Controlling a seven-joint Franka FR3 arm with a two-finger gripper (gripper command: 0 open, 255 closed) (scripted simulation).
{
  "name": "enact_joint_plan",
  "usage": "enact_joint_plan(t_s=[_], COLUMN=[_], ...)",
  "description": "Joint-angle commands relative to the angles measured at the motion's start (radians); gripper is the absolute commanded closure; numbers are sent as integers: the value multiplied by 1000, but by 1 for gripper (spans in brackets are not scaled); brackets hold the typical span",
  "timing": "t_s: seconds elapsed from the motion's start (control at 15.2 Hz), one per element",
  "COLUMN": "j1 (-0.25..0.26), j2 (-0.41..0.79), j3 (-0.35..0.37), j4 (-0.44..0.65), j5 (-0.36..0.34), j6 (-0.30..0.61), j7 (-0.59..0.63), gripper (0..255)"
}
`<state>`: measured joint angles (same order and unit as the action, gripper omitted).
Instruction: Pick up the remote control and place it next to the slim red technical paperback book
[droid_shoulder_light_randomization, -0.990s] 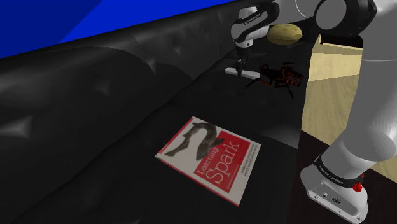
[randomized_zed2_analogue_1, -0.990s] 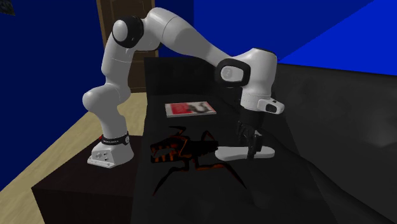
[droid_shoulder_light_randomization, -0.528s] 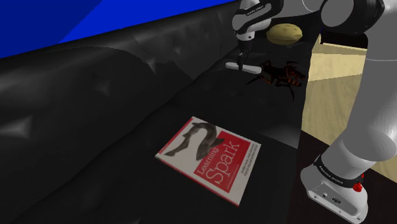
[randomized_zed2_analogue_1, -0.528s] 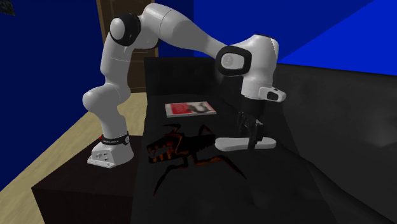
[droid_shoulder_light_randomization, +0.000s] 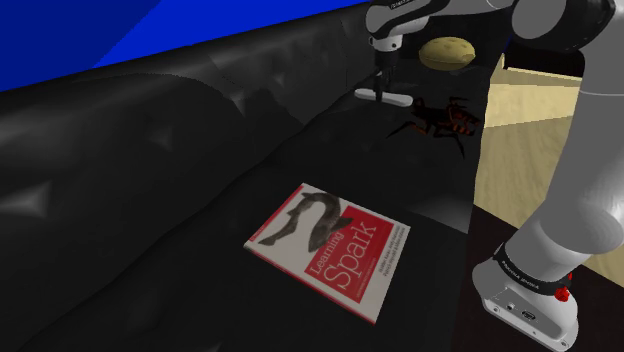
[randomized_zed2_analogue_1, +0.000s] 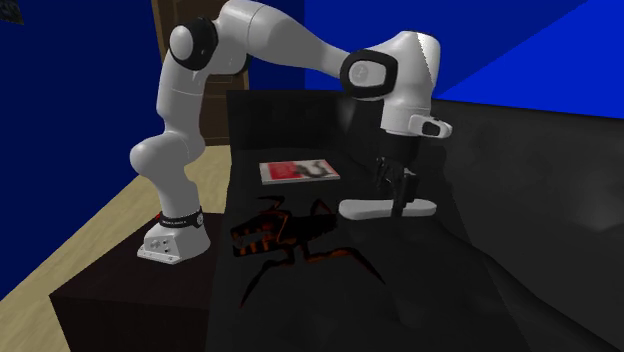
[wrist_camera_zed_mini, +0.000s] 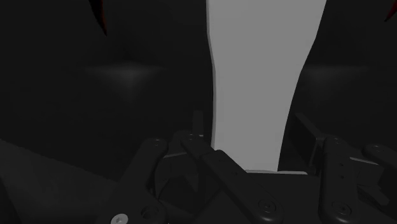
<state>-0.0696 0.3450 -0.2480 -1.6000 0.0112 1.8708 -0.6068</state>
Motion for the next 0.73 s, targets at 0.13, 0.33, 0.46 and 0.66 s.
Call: enact_joint_plan(t_s=[0.13, 0.33, 0.46, 0.66], j1=[55, 100, 128, 170], j2=[-55, -88, -106, -125], j3=[22, 44, 60, 85], j4=[-61, -101, -122, -143], j5=[-15, -23, -27, -31], j6=[4, 9, 10, 9], j7=[77, 144, 189, 256], gripper=[255, 255, 255, 255])
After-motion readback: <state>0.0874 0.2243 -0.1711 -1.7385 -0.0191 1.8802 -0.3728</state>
